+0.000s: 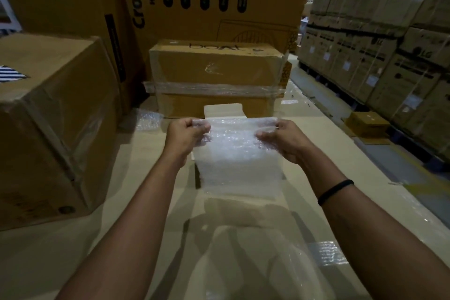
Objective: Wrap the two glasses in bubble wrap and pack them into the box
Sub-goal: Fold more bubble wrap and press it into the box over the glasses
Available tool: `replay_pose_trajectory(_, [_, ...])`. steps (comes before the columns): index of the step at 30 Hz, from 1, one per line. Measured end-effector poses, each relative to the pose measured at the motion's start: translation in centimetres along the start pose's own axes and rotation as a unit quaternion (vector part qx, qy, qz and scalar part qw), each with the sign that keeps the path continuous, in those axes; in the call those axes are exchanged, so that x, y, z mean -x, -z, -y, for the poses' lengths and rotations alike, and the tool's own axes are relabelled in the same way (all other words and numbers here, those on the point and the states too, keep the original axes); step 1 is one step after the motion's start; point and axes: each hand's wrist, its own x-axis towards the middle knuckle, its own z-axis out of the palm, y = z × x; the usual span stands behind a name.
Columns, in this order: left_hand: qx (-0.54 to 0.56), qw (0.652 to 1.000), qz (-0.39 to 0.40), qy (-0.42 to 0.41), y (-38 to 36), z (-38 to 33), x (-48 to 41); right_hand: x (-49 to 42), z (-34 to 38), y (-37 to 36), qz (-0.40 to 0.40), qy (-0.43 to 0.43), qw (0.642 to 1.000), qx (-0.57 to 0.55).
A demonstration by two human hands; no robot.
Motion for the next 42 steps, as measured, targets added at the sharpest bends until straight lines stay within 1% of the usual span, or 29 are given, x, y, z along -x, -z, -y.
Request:
replay_pose_trajectory(2, [0.013, 1.000, -0.019, -0.009, -0.7, 0.1, -0.4, -0.8, 0.0, 0.6, 0.033, -0.014, 0.999, -0.023])
replay_pose_trajectory(3, [0.014, 1.000, -0.016, -0.013, -1.0, 0.3, -0.6, -1.1, 0.1, 0.9, 0.041, -0.018, 0.999, -0.027])
replay_pose_trajectory(5, [0.011, 1.000, 0.004, -0.016, -1.4, 0.7, -1.1, -1.5, 0.2, 1.4, 0.034, -0.017, 0.999, -0.021])
replay_pose_trajectory(7, [0.024, 1.000, 0.005, 0.000, -1.8, 1.3, -1.8, -2.4, 0.0, 2.1, 0.010, -0.002, 1.000, 0.003])
replay_pose_trajectory(9, [0.033, 0.999, -0.020, 0.017, -2.1, 2.0, -2.5, -3.3, -0.2, 2.7, 0.001, 0.009, 1.000, 0.017])
replay_pose_trajectory(13, [0.039, 0.995, -0.085, 0.033, -3.1, 3.2, -4.1, -5.7, -0.2, 4.2, 0.015, -0.007, 1.000, 0.004])
replay_pose_trajectory(15, [0.041, 0.991, -0.118, 0.043, -3.6, 3.8, -5.2, -7.0, -0.3, 4.8, 0.022, -0.009, 1.000, 0.020])
replay_pose_trajectory(19, [-0.004, 0.989, -0.144, 0.033, -4.5, 4.4, -7.4, -10.0, -0.9, 5.4, 0.015, 0.009, 0.994, 0.104])
replay_pose_trajectory(23, [-0.091, 0.981, -0.173, 0.014, -4.4, 5.8, -9.9, -13.1, -2.0, 5.5, 0.017, 0.015, 0.986, 0.167])
replay_pose_trajectory(27, [-0.173, 0.968, -0.183, 0.007, -4.6, 7.0, -11.7, -16.2, -3.5, 5.0, 0.010, 0.032, 0.962, 0.273])
replay_pose_trajectory(32, [-0.281, 0.945, -0.167, 0.025, -4.5, 8.7, -14.4, -18.5, -5.6, 4.2, -0.022, 0.058, 0.923, 0.379])
replay_pose_trajectory(34, [-0.352, 0.925, -0.137, 0.049, -4.7, 9.3, -15.3, -18.8, -6.2, 4.0, -0.037, 0.057, 0.894, 0.443])
replay_pose_trajectory(36, [-0.418, 0.902, -0.089, 0.068, -4.8, 9.9, -15.5, -18.8, -6.6, 3.7, -0.018, 0.040, 0.871, 0.489])
replay_pose_trajectory(37, [-0.424, 0.900, -0.068, 0.073, -4.8, 10.3, -15.6, -18.9, -6.8, 3.6, -0.002, 0.026, 0.871, 0.490])
replay_pose_trajectory(39, [-0.407, 0.910, -0.044, 0.073, -4.5, 10.9, -15.6, -18.9, -7.3, 3.6, 0.018, 0.013, 0.876, 0.482])
replay_pose_trajectory(42, [-0.378, 0.923, -0.039, 0.060, -4.3, 10.9, -15.3, -18.3, -7.5, 3.6, 0.017, 0.028, 0.874, 0.486])
